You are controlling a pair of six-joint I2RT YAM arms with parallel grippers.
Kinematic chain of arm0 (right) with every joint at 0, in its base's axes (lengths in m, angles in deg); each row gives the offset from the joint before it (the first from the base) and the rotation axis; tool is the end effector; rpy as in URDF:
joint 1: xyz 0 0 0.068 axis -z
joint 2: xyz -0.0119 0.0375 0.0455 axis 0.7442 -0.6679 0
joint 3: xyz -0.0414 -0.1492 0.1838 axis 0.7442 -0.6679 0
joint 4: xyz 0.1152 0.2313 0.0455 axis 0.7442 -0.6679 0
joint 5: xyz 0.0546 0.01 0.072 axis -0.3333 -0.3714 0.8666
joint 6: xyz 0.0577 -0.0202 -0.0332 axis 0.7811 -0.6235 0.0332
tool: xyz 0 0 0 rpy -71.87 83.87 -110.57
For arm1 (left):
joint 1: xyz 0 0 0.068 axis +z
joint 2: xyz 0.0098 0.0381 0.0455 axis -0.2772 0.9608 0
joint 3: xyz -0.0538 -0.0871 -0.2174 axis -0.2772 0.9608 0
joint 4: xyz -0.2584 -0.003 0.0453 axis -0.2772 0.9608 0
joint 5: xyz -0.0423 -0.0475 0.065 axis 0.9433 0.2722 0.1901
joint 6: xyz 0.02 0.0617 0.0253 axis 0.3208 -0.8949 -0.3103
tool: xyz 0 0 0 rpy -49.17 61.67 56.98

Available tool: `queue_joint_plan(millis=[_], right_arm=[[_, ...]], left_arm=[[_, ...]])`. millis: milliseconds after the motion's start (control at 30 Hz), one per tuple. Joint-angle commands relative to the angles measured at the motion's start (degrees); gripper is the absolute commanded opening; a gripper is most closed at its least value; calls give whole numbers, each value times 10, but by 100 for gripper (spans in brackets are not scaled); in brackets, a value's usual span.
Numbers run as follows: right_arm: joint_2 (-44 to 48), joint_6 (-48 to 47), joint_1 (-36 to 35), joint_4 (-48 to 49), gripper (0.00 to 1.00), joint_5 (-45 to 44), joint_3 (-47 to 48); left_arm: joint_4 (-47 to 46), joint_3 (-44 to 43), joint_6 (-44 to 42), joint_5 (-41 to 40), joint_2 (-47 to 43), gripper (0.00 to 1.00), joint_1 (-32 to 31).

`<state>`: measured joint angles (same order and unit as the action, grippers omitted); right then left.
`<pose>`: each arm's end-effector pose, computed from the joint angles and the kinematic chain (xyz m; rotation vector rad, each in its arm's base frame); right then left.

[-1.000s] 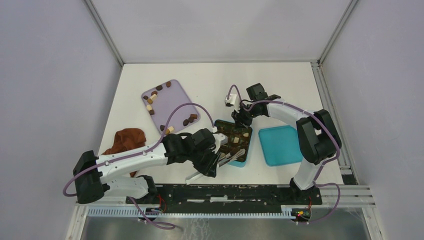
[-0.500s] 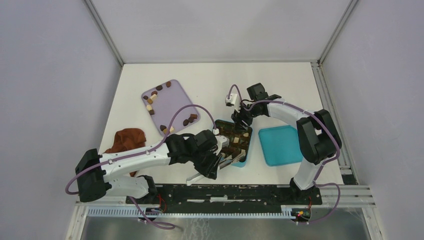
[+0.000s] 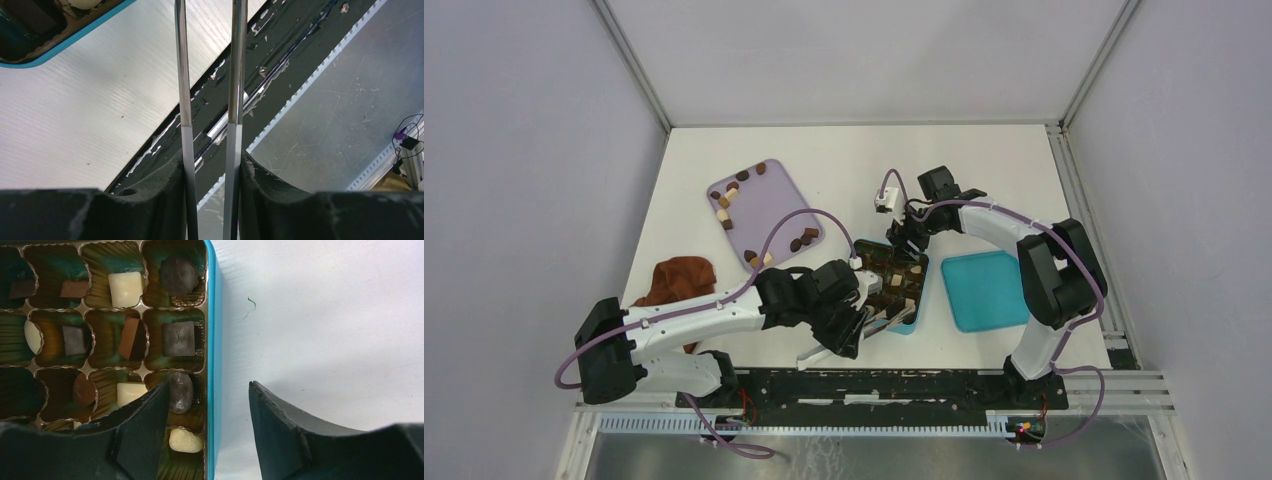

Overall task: Pack the chocolate
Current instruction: Place the fake chocolate in the packing box, then place the clamp at the center of the board.

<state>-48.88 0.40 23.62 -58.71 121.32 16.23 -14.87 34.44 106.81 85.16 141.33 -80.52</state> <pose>0.3133 0.1782 0.1372 -1.4206 2.0671 0.7278 0.1001 -0.2401 0.1921 0.9864 2.6647 -0.7832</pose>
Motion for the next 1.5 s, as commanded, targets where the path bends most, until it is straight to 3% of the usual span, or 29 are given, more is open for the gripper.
queue_joint_plan(millis=[0, 667, 733, 867, 967, 1167, 1467], right_arm=[[14, -8, 3, -1, 65, 12, 21], [80, -6, 48, -21, 71, 59, 30], [92, -7, 63, -23, 71, 66, 31], [120, -9, 105, -24, 71, 87, 30], [137, -14, 138, -22, 71, 117, 27], [157, -3, 165, -10, 71, 167, 25], [181, 17, 176, 20, 71, 191, -12]], left_arm=[[-21, -20, -12, -4, -14, 42, -4], [-40, -50, -16, -104, -97, 39, 9], [-38, -55, -19, -133, -111, 39, 28], [-51, -71, -60, -118, -123, 39, 149], [-79, -83, -114, -86, -93, 39, 232], [-155, -111, -190, -131, 28, 40, 285], [-235, -203, -183, -114, 238, 41, 358]])
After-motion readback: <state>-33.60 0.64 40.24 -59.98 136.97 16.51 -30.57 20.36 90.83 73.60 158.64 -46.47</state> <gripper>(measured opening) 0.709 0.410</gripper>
